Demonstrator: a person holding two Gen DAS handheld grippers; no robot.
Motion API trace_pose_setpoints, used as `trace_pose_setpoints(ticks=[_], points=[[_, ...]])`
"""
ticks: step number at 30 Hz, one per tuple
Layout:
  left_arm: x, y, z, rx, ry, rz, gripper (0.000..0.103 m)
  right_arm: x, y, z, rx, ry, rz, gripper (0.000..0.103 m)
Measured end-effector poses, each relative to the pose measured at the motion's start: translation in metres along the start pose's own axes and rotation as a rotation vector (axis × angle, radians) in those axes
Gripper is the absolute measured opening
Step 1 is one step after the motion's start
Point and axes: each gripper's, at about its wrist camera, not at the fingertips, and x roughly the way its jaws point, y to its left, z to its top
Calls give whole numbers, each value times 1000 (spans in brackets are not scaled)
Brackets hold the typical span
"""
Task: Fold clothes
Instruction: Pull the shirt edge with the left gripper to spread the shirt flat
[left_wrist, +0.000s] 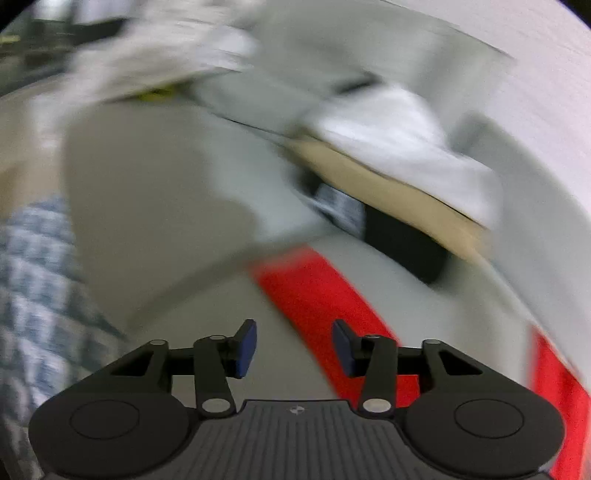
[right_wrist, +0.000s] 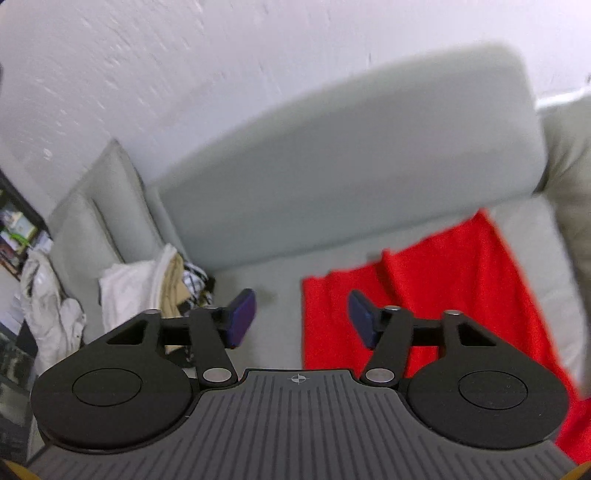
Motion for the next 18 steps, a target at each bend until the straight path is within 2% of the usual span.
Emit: trace_pose_setpoints(ticks=[2,4,7,9,10,11,12,13,15,17,18], points=[[-26,-21,-25,53,52,-64,70,-37,-4,-1,-17,-32,-6,69],[-39,-34,-50,52,104,-117,69,-70,-14,-8,-5,-34,14,71],[-29,-32,-81,-96,145,-223,63,-113,-32,-27,20,-21,67,71],[-10,-25,-99,-227,150,-273,41,-134,-46,-46,40,-6,123,71],[0,-19,-105,-295,127,-282,38,-140,-53,-56,52,5,150,71],[9,-14,-110,-348,97,-277,36,-145,-61,-68,65,22,180,71],[14,-12,-109,-358,66,-246,28,-148,-69,-80,80,39,198,70],[17,-12,-105,-345,50,-215,28,-150,-77,-91,95,54,211,70],[25,-13,-96,-319,19,-154,38,-152,-93,-113,128,85,224,70],[33,-13,-89,-297,-7,-108,39,-152,-106,-133,158,114,233,70],[38,-11,-87,-296,-5,-123,40,-151,-111,-142,174,125,232,70]])
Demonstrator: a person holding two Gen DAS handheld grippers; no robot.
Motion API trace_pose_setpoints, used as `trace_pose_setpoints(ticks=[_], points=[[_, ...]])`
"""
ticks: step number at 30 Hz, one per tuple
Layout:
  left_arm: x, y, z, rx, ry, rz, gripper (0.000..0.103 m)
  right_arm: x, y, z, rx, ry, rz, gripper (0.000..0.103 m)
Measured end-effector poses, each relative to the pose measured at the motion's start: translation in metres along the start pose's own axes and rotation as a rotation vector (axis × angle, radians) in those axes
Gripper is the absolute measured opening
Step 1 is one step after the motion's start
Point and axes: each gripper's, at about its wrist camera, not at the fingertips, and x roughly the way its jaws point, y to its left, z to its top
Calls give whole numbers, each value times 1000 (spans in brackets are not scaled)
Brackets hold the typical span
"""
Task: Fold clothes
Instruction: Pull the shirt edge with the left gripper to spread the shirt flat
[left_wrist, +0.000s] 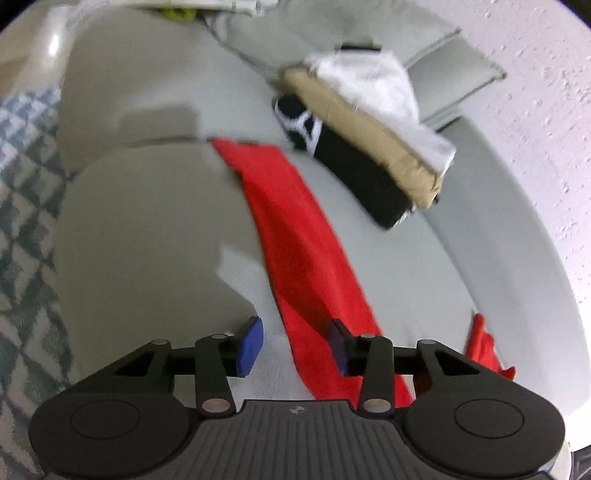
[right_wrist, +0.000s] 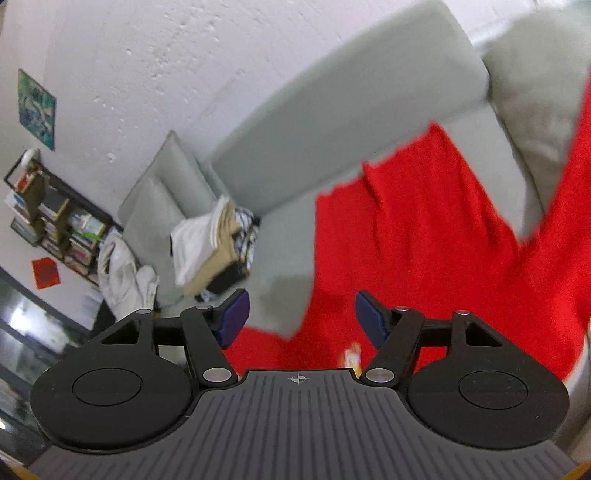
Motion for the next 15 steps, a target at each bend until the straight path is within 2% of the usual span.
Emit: trace_pose_setpoints(ticks=[4,6,7,10,12,15], points=[[14,2,8,19,20,-33,37,6,-21,-31,49,43,-12,69],[18,3,11,34,32,-31,0,9,-28,-42,67,70,-1,67],[14,5,11,39,25,-8,0,10,-29,-46,70,79,0,67],[-11,4,10,67,-77,56,0,14,-26,-55,44,90,-14,67],[-20,-2,10,136,-121,112,0,11,-27,-60,27,97,-6,67],[-14,-19,-2,316,-69,208,0,15,-27,-66,26,115,-5,67]])
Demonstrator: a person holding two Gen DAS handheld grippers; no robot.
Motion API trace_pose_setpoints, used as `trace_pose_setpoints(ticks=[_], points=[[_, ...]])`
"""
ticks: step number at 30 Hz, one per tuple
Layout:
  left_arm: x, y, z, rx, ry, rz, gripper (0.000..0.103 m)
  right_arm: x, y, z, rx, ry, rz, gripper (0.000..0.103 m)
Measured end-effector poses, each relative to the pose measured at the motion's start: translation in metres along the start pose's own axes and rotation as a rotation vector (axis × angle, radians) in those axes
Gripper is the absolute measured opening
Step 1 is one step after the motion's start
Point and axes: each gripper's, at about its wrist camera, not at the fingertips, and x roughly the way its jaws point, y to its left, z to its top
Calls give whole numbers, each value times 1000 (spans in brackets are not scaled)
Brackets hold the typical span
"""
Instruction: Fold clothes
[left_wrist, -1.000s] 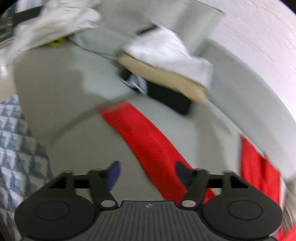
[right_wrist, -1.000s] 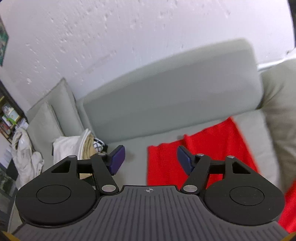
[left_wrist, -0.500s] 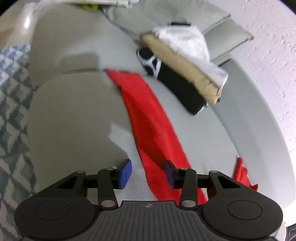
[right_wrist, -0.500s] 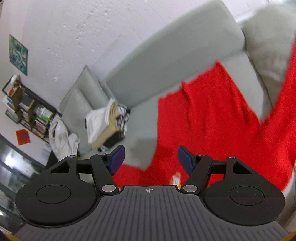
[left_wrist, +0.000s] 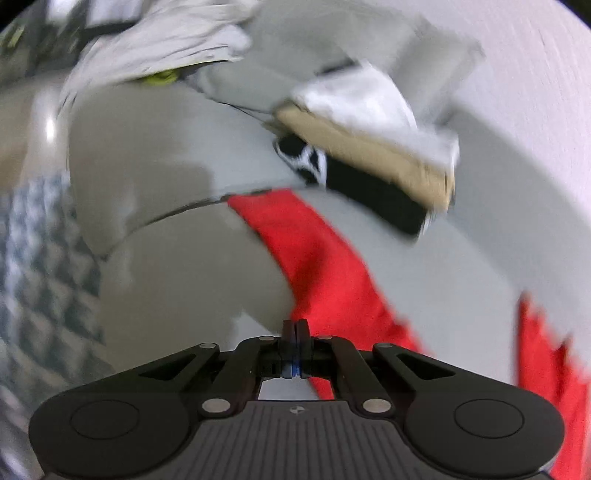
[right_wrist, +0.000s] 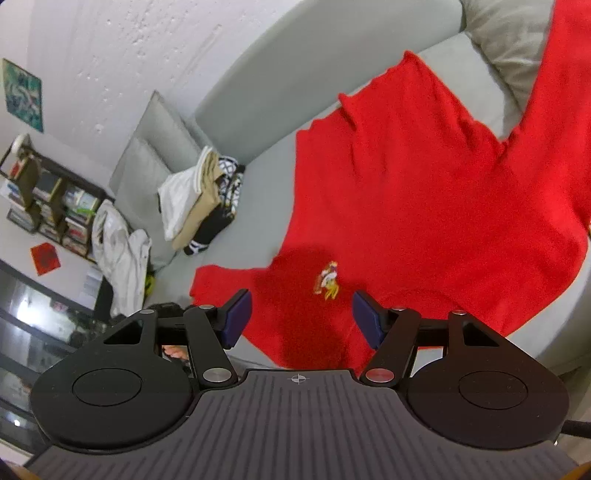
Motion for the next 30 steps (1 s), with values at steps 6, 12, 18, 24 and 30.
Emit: trace_pose_setpoints(ticks=[6,12,18,24,30], points=[[-60,-28,-45,36,121,-136,42,1,-7,-10,39,32,18,67],[-87,-43,-122,-121,253,-393,40,-8,-12,-15,44,7,31,68],[-62,-37,-151,-296,299,-509,51,-14,-23,-24,38,0,46,68],[-56,-32,-150,-363,366,-667,51,-22,-43,-30,80,-19,62,68],[-30,-28,-154,-516,473,-752,55,-21,-51,-32,93,-15,60,68]])
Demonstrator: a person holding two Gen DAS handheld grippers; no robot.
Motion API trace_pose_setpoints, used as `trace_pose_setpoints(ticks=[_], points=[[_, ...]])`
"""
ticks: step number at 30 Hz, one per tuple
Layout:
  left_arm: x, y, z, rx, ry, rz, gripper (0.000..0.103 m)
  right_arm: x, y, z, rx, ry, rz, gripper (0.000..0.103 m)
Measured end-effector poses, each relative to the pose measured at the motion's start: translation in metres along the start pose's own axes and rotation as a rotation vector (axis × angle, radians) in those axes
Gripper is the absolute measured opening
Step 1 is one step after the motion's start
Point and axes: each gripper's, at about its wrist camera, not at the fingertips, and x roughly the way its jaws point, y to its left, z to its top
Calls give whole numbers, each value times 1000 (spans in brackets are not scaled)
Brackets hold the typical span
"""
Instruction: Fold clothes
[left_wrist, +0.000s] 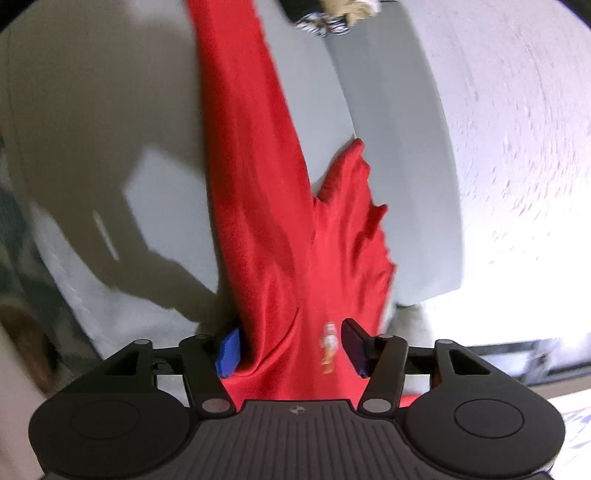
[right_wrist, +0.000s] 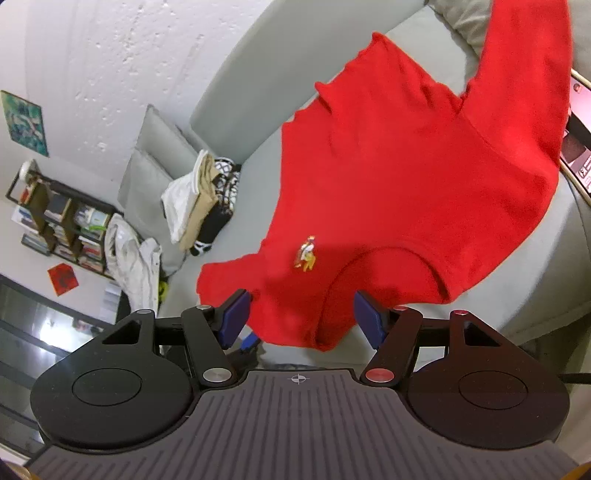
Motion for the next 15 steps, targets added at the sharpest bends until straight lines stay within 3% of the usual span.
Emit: trace_pose_setpoints(ticks=[2,3,6,9,12,15], points=[[3,3,1,-53,14,-84,54,1,-1,0,-1,5,1,68],[3,3,1,-77,3,-111,47,2,-1,0,-3,7,3,68],[-13,6,3,-106,-164,-57,23,3,-1,0,-3,12,8,68],[-34,6,4,-74,-245,-16,1,1,-1,1,-11,9,3,68],[-63,-11,-6,33,-279,110,0,0,-4,1,-3,3,-2,68],[-92,-37,-27,174,-324,326,0,0,-9,2,14,5,-2,69]])
